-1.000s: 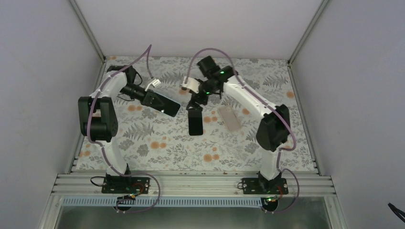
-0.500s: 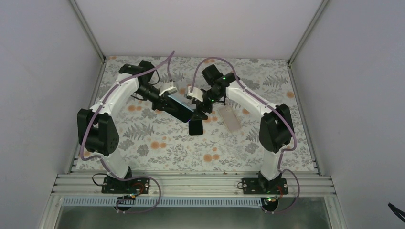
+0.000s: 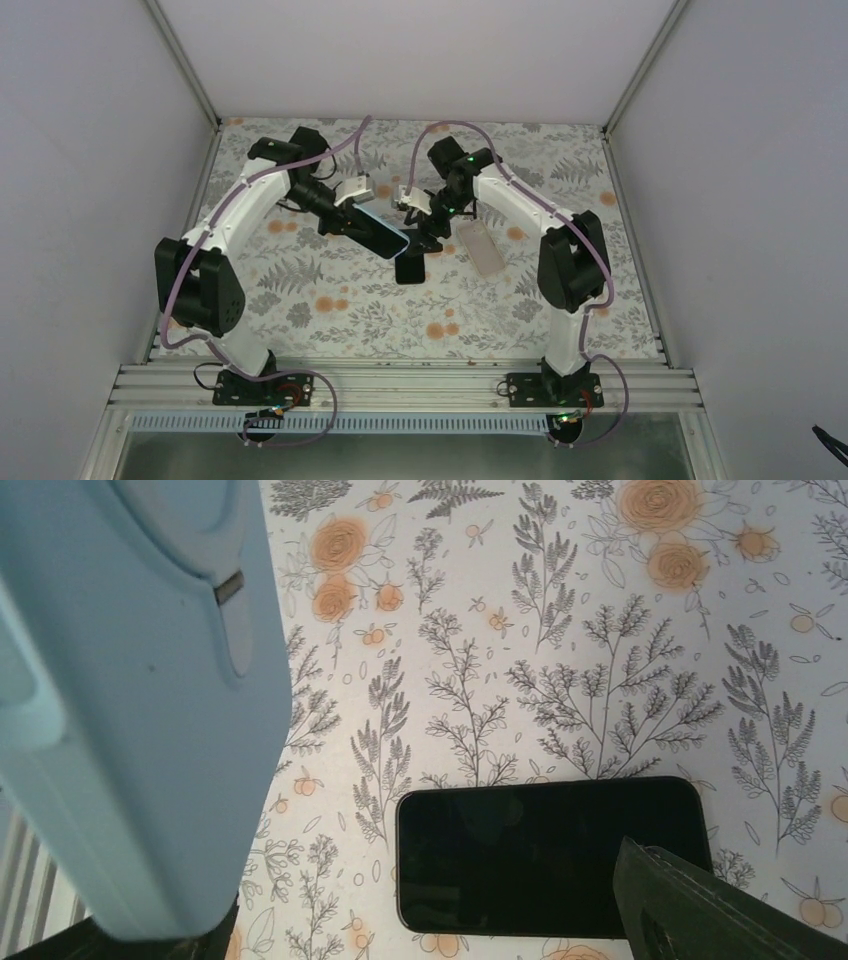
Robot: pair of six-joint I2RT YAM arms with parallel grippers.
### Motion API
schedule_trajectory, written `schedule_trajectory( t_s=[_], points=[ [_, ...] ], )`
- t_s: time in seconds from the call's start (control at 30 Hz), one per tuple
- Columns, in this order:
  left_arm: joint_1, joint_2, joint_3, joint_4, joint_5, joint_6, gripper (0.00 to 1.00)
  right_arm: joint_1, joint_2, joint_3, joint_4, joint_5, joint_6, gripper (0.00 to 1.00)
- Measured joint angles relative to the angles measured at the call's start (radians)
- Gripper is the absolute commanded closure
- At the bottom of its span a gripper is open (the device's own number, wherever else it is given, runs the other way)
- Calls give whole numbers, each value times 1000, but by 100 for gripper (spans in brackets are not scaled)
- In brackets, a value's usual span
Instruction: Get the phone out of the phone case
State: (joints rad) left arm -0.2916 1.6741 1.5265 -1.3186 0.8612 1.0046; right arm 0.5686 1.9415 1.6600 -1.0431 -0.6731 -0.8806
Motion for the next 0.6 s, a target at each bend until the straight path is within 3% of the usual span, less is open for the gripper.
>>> schedule_trajectory(
  t_s=[0.43, 0.6],
  points=[
    [-80, -25, -23, -31, -8, 2, 98, -54, 94, 162, -111, -14, -97, 9],
    [-77, -21, -21, -32, -31, -1, 98, -53, 82, 114, -169, 3, -147, 13]
  ],
)
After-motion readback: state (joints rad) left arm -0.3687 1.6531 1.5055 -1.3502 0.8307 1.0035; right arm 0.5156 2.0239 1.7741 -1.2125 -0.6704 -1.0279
